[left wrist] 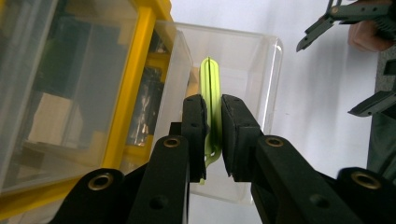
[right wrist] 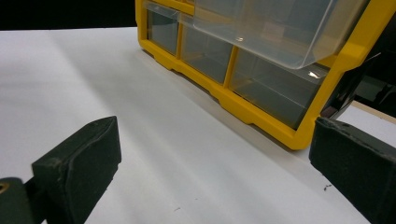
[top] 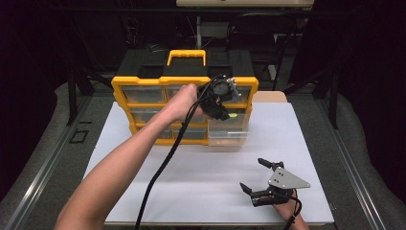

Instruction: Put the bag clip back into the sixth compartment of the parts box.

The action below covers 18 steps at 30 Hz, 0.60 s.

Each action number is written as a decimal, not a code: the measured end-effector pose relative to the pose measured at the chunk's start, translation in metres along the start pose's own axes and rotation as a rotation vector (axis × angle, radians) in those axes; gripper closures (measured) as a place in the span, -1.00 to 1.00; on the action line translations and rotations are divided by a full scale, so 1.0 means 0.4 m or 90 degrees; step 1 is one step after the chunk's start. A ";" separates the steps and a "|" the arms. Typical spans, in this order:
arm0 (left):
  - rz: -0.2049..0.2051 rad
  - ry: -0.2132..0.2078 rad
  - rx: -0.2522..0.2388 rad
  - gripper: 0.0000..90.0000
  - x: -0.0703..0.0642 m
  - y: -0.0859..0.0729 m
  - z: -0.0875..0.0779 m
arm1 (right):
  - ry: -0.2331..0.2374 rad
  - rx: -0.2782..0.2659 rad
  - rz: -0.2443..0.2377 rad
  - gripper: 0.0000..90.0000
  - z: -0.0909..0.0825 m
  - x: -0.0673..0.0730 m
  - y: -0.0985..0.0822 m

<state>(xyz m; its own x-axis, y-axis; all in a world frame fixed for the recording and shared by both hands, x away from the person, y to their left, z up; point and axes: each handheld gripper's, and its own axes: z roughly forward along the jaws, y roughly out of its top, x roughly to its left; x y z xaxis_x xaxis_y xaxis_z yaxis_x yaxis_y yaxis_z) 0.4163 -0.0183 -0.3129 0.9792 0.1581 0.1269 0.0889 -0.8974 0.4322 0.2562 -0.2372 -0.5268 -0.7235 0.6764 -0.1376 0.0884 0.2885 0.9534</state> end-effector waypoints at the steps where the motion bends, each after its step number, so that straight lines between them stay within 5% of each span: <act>1: -0.003 -0.001 0.001 0.79 -0.001 -0.002 0.006 | 0.000 0.000 0.000 -0.96 0.000 0.000 0.000; 7: -0.016 0.009 -0.008 0.71 0.005 -0.008 0.028 | 0.000 -0.001 -0.002 -0.96 -0.006 0.004 0.003; 8: -0.026 0.012 -0.007 0.46 0.007 -0.009 0.030 | 0.001 -0.002 -0.001 -0.96 -0.006 0.006 0.004; 12: -0.036 0.023 -0.032 0.05 0.002 -0.019 0.016 | 0.002 0.004 -0.006 -0.96 -0.003 0.007 0.003; 18: -0.045 0.050 -0.050 -0.30 -0.007 -0.058 -0.027 | 0.004 0.006 -0.001 -0.96 0.000 0.011 0.005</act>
<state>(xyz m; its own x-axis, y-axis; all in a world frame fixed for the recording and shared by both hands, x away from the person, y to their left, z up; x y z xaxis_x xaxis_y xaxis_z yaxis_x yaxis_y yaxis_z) 0.4093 0.0065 -0.3136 0.9533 0.2550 0.1619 0.1401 -0.8481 0.5110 0.2532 -0.2339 -0.5254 -0.7276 0.6719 -0.1381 0.0935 0.2966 0.9504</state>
